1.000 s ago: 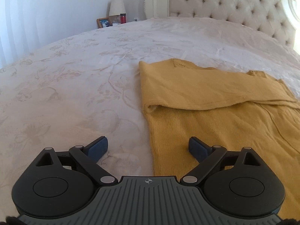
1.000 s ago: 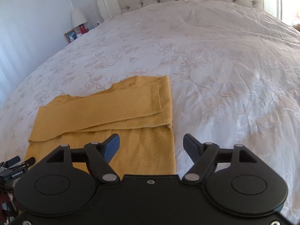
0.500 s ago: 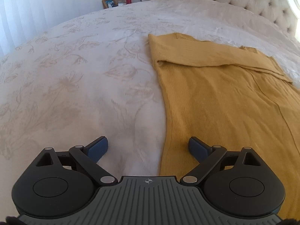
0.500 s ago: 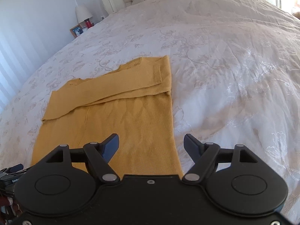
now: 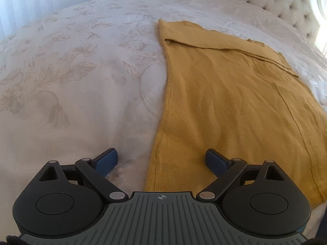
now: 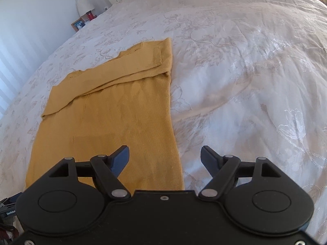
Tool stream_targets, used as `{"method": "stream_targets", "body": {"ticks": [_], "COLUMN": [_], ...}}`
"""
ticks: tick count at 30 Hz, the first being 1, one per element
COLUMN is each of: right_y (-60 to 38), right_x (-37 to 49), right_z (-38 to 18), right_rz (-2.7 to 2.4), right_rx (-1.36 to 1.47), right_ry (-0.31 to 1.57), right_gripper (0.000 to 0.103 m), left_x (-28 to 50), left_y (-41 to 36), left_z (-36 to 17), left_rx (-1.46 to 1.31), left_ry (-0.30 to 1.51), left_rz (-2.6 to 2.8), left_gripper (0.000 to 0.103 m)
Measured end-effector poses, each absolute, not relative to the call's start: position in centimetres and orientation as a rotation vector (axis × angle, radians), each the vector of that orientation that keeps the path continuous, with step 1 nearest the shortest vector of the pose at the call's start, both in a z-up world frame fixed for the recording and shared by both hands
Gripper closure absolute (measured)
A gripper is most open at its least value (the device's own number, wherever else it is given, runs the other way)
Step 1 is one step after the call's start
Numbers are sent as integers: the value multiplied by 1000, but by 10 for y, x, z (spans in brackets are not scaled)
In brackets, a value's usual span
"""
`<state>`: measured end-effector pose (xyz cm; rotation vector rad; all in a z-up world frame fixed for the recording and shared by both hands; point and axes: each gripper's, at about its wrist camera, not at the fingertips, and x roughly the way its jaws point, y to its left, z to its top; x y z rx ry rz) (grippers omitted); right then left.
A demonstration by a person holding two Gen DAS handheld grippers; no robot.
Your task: Fold small clothes
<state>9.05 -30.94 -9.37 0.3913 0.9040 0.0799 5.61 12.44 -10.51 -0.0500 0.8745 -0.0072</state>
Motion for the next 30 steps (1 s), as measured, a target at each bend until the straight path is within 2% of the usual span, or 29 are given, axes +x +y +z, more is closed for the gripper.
{"method": "stream_targets", "body": {"ticks": [12, 16, 18, 21, 22, 23, 24, 25, 26, 30], "right_y": [-316, -318, -321, -324, -323, -321, -319, -318, -318, -316], "right_x": [78, 72, 68, 65, 65, 64, 64, 65, 65, 66], "right_z": [-117, -121, -123, -127, -128, -129, -128, -127, -126, -110], "right_rz": [196, 243, 257, 289, 305, 316, 318, 319, 328, 363], "right_rx": [404, 422, 445, 492, 496, 490, 474, 466, 469, 459], "right_ry": [1008, 1020, 1028, 1042, 1052, 1060, 1064, 1062, 1054, 970], "right_gripper": [24, 24, 24, 28, 38, 49, 56, 74, 89, 89], "left_x": [53, 50, 48, 45, 45, 45, 45, 46, 47, 45], "left_y": [120, 118, 118, 119, 120, 122, 124, 127, 130, 134], "left_z": [-108, -108, -108, -107, -106, -106, -105, -105, -104, -98], "left_rx": [-76, -79, -73, -62, -66, -77, -96, -125, -154, -194], "left_ry": [849, 828, 830, 834, 836, 837, 839, 842, 844, 805], "left_rz": [-110, -155, -164, -179, -178, -182, -189, -196, -200, -198], "left_gripper": [13, 33, 34, 45, 54, 69, 79, 90, 93, 94]}}
